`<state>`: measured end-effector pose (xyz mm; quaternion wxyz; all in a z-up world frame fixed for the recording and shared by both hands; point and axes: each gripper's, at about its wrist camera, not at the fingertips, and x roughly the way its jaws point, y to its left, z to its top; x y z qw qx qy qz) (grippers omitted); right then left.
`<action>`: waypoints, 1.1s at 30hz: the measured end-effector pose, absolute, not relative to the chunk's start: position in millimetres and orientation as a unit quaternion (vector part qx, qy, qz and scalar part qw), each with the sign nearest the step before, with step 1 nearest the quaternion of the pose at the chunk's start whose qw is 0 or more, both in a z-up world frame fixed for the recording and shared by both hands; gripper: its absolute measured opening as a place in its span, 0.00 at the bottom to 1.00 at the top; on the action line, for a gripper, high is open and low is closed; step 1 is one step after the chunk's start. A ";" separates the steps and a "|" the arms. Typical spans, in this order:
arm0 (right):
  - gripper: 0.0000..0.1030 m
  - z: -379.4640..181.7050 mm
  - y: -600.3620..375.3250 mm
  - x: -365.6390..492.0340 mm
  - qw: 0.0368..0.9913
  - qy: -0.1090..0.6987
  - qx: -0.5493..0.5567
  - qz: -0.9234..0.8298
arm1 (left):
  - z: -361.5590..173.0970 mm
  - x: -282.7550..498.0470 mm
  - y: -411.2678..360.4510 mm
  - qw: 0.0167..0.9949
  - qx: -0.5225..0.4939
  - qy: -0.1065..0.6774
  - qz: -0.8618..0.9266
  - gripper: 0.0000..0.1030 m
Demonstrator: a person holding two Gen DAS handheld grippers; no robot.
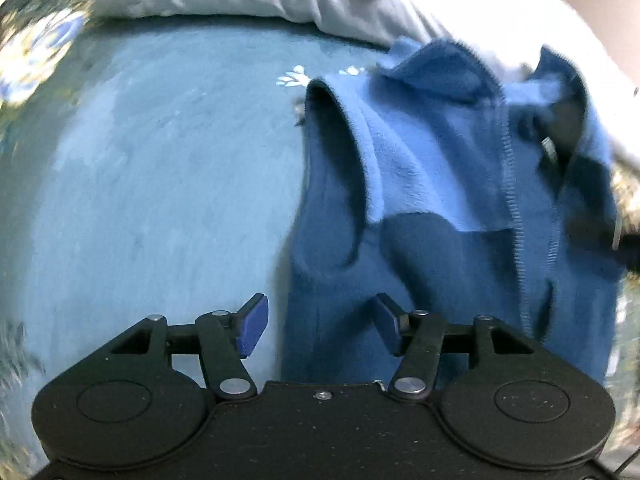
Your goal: Fold clothes
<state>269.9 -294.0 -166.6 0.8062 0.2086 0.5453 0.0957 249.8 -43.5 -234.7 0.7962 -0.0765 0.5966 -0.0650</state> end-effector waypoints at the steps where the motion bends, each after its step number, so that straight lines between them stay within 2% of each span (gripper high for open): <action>1: 0.40 -165.2 -286.5 288.3 0.812 0.542 0.188 0.108 | -237.0 253.2 -46.2 0.798 -0.065 0.595 -0.069 0.53; 3: 0.41 -161.3 -270.3 317.7 0.826 0.531 0.132 0.136 | -238.3 257.6 -45.4 0.803 -0.051 0.589 -0.078 0.49; 4: 0.42 -159.3 -261.8 330.3 0.832 0.524 0.101 0.151 | -238.8 258.9 -45.0 0.805 -0.051 0.585 -0.080 0.39; 6: 0.45 -157.1 -246.7 349.0 0.838 0.514 0.050 0.176 | -239.4 261.3 -44.1 0.809 -0.050 0.579 -0.085 0.32; 7: 0.45 -156.4 -239.5 357.3 0.839 0.509 0.027 0.189 | -239.3 262.2 -43.8 0.810 -0.052 0.578 -0.086 0.24; 10: 0.45 -155.6 -219.4 372.1 0.844 0.487 -0.038 0.221 | -238.1 261.7 -39.7 0.812 -0.066 0.572 -0.091 0.17; 13: 0.44 -158.3 -201.5 375.7 0.833 0.473 -0.095 0.272 | -237.4 259.0 -27.4 0.812 -0.097 0.569 -0.086 0.16; 16: 0.38 -168.1 -184.6 375.6 0.809 0.474 -0.154 0.311 | -239.3 259.2 -13.9 0.809 -0.128 0.568 -0.080 0.16; 17: 0.25 -172.2 -180.9 375.7 0.805 0.475 -0.172 0.312 | -240.0 259.7 -10.2 0.808 -0.133 0.568 -0.079 0.16; 19: 0.14 -178.6 -178.2 380.1 0.799 0.483 -0.187 0.305 | -239.0 258.9 -1.7 0.808 -0.143 0.567 -0.074 0.16; 20: 0.05 -179.2 -179.3 385.0 0.800 0.489 -0.179 0.300 | -238.7 258.1 2.1 0.808 -0.148 0.566 -0.070 0.16; 24: 0.04 -150.7 -200.1 410.3 0.825 0.475 -0.046 0.304 | -239.7 251.0 16.4 0.808 -0.170 0.563 -0.039 0.16; 27: 0.04 -129.4 -230.8 428.0 0.852 0.442 0.062 0.274 | -244.0 248.2 31.2 0.804 -0.194 0.562 0.000 0.11; 29: 0.04 -138.5 -250.8 436.0 0.853 0.450 0.102 0.245 | -245.2 248.8 40.0 0.804 -0.201 0.560 0.017 0.10; 33: 0.04 -191.3 -280.8 440.9 0.831 0.517 0.129 0.157 | -246.0 253.1 52.9 0.801 -0.199 0.563 0.035 0.07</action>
